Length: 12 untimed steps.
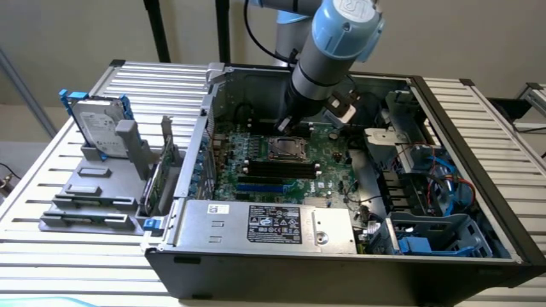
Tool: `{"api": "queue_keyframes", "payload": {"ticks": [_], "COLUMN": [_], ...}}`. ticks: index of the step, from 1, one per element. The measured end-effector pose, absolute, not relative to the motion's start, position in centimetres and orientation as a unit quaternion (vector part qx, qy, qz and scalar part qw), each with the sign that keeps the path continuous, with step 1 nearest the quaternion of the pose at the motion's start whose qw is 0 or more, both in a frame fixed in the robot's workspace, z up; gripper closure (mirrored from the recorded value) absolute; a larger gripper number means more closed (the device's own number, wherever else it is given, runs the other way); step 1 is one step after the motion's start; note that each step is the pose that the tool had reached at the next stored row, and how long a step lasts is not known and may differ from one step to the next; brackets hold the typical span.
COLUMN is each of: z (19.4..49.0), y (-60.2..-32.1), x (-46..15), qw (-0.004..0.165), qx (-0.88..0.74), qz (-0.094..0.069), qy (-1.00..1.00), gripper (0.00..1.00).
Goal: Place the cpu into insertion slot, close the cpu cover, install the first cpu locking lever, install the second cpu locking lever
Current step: 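Install the second cpu locking lever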
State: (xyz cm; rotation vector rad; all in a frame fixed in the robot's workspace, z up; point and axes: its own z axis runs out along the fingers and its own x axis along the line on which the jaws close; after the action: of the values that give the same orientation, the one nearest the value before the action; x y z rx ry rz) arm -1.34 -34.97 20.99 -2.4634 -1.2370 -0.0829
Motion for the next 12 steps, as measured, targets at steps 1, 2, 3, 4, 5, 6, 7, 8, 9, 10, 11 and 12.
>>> {"api": "queue_keyframes", "payload": {"ticks": [1, 2, 3, 4, 5, 6, 7, 8, 9, 10, 11, 12], "z": [21.2, 21.3, 21.4, 21.4, 21.4, 21.5, 21.6, 21.6, 21.7, 21.8, 22.0, 22.1], "y": [-35.2, -35.4, -35.5, -35.6, -35.8, -35.9, -36.1, -36.2, -36.4, -36.6, -36.9, -37.1], "x": [-1.4, -1.5, -1.7, -1.9, -2.2, -2.4, -2.7, -2.9, -3.1, -3.2, -3.3, -3.4], "qw": [0.191, 0.191, 0.191, 0.191, 0.191, 0.191, 0.191, 0.191, 0.191, 0.191, 0.191, 0.191], "qx": [-0.877, -0.877, -0.877, -0.877, -0.877, -0.877, -0.877, -0.877, -0.877, -0.877, -0.877, -0.877], "qz": [-0.03, -0.03, -0.03, -0.03, -0.03, -0.03, -0.03, -0.03, -0.03, -0.03, -0.03, -0.029], "qy": [-0.44, -0.44, -0.44, -0.44, -0.44, -0.44, -0.44, -0.44, -0.44, -0.44, -0.44, -0.44], "gripper": [0.89, 0.89, 0.89, 0.89, 0.89, 0.89, 0.89, 0.89, 0.89, 0.89, 0.89, 0.89]}}
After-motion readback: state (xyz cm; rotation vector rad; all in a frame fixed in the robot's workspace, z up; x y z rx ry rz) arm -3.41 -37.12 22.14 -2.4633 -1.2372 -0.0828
